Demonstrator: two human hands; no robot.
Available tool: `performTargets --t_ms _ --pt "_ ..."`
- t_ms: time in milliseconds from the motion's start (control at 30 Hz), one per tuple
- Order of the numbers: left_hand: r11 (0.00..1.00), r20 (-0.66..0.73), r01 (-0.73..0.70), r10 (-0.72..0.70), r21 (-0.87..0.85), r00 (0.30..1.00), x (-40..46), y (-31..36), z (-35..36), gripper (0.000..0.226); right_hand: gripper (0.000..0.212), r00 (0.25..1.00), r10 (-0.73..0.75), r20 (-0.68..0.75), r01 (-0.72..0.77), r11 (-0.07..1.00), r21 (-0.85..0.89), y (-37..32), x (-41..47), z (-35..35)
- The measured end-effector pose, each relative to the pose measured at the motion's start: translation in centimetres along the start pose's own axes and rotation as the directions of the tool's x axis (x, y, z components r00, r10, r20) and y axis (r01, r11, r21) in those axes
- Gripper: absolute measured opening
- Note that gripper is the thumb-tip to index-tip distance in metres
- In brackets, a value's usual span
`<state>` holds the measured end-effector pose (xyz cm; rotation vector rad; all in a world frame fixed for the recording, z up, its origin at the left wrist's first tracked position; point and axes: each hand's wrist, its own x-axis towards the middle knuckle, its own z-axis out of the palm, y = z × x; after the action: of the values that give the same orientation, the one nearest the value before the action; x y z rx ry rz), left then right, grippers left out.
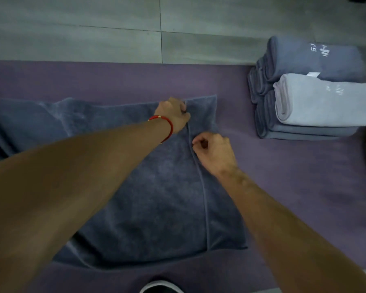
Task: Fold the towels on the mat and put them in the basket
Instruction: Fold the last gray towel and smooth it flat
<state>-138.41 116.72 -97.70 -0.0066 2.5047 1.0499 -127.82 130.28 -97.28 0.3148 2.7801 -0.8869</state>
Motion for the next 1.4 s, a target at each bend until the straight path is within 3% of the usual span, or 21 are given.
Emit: performTargets --t_ms 67,167,333,467,600,733,867,933,1000,1033,1100,1200,1400 --pt "0.998 -0.045 -0.038 0.041 0.05 0.998 0.9 0.4 0.3 0.033 0.017 0.993 0.009 -0.119 -0.006 0.999 0.032 1.4 -0.3 -0.5" --pt "0.95 -0.099 -0.153 0.186 0.271 0.978 2.1 1.1 0.4 0.045 0.021 0.953 0.105 -0.283 -0.098 0.994 0.04 3.6 -1.7 -1.0" --pt "0.83 -0.007 -0.273 0.316 0.487 0.949 4.2 3.2 1.0 0.051 0.034 0.939 0.195 -0.284 -0.216 0.976 -0.042 5.8 -6.2 0.0" --pt "0.781 0.104 -0.312 0.305 0.542 0.947 5.3 4.5 1.4 0.036 0.044 0.931 0.182 -0.317 -0.213 0.975 -0.067 6.4 -9.5 0.7" --pt "0.853 0.02 -0.196 0.213 0.484 0.977 7.0 6.1 1.4 0.025 0.062 0.94 0.227 -0.256 -0.26 0.96 -0.102 8.2 -13.1 0.8" --pt "0.872 0.017 -0.137 0.146 0.47 0.989 8.3 6.7 1.6 0.023 0.038 0.924 0.285 -0.257 -0.294 0.956 0.004 10.0 -15.1 0.8" --pt "0.753 -0.008 -0.183 0.242 0.632 0.97 6.6 6.0 3.1 0.041 0.039 0.916 0.271 -0.297 -0.333 0.925 -0.183 8.9 -15.5 0.8" --pt "0.621 -0.053 -0.259 0.438 0.74 0.897 3.8 4.8 3.3 0.049 0.05 0.934 0.15 -0.325 -0.253 0.919 -0.303 7.8 -15.1 0.5" --pt "0.464 0.051 -0.404 0.605 0.788 0.795 0.2 1.7 3.7 0.054 0.063 0.965 -0.018 -0.26 -0.094 0.907 -0.41 6.3 -13.9 0.7" --pt "0.395 0.144 -0.466 0.62 0.792 0.771 -1.4 -0.3 4.0 0.056 0.067 0.975 -0.083 -0.205 -0.016 0.897 -0.441 5.7 -13.1 1.2" --pt "0.355 0.28 -0.501 0.518 0.789 0.808 -4.2 -3.8 4.0 0.061 0.071 0.986 -0.141 -0.088 0.083 0.876 -0.476 5.1 -11.6 2.7" --pt "0.405 0.249 -0.411 0.396 0.817 0.884 -6.8 -6.8 2.1 0.062 0.074 0.989 -0.149 0.009 0.131 0.837 -0.532 5.8 -10.7 4.6" --pt "0.322 0.343 -0.449 0.337 0.833 0.877 -19.6 -15.3 -8.7 0.063 0.075 0.99 -0.14 0.007 0.122 0.836 -0.534 6.5 -10.6 4.8"
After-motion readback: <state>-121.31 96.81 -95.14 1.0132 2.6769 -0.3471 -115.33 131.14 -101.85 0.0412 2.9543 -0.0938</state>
